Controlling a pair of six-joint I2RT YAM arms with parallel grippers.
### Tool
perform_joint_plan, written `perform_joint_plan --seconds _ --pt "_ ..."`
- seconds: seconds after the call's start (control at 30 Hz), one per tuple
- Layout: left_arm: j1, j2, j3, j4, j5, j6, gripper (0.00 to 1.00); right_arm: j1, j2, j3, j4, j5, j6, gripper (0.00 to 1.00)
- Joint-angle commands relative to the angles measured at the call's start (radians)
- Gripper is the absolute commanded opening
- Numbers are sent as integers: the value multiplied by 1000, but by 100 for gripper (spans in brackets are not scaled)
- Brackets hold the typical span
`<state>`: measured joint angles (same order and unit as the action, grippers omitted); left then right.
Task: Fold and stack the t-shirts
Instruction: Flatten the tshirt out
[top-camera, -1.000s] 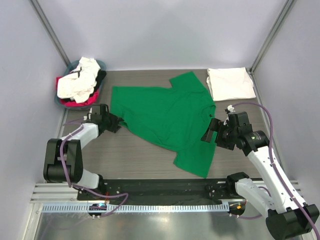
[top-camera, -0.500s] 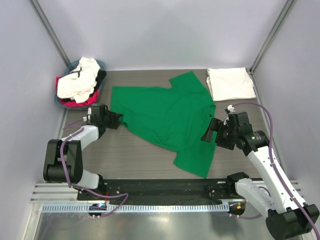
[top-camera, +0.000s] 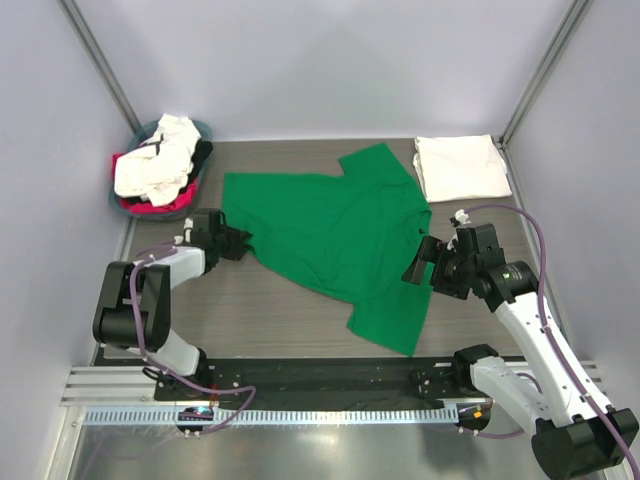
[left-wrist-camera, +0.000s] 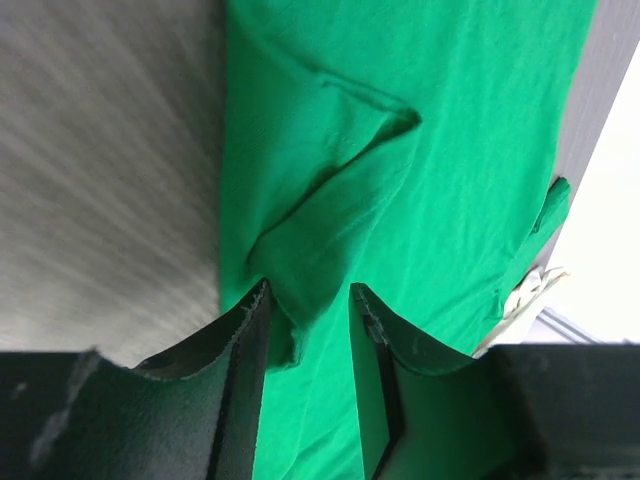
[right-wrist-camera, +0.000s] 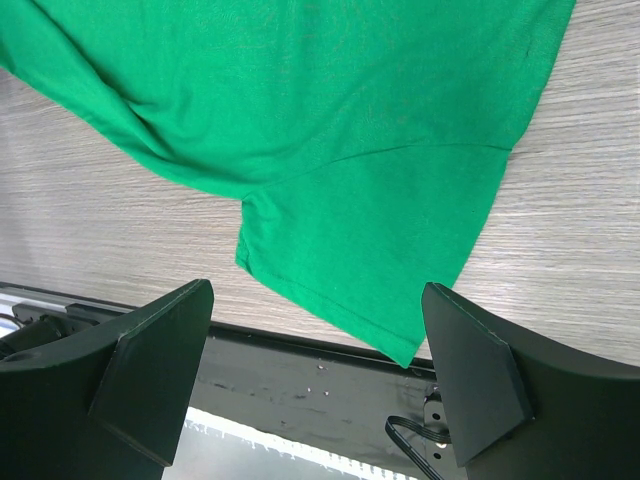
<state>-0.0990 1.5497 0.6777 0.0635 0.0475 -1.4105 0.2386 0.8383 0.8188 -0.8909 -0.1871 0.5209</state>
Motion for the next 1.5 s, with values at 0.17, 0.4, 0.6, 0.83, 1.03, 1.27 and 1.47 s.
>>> perform_joint_plan --seconds 0.17,0.4,0.6,0.83,1.03,1.27,1.47 --pt "-10 75 114 30 -38 16 25 4 1 -3 23 -17 -15 92" --pt "-8 29 194 -140 -40 126 0 4 4 -3 24 -17 -15 92" --pt "-10 -151 273 -463 -153 298 3 4 1 -1 24 -23 -18 92" --pt "-10 -394 243 -798 -282 406 17 4 13 -3 27 -38 -24 92" --pt "-10 -669 131 -994 -330 383 74 4 28 -4 27 -49 -27 93" --pt "-8 -833 91 -1022 -299 401 85 4 13 -21 27 -55 30 92" --pt "-8 -739 36 -877 -177 452 81 18 -4 -88 30 -14 125 91"
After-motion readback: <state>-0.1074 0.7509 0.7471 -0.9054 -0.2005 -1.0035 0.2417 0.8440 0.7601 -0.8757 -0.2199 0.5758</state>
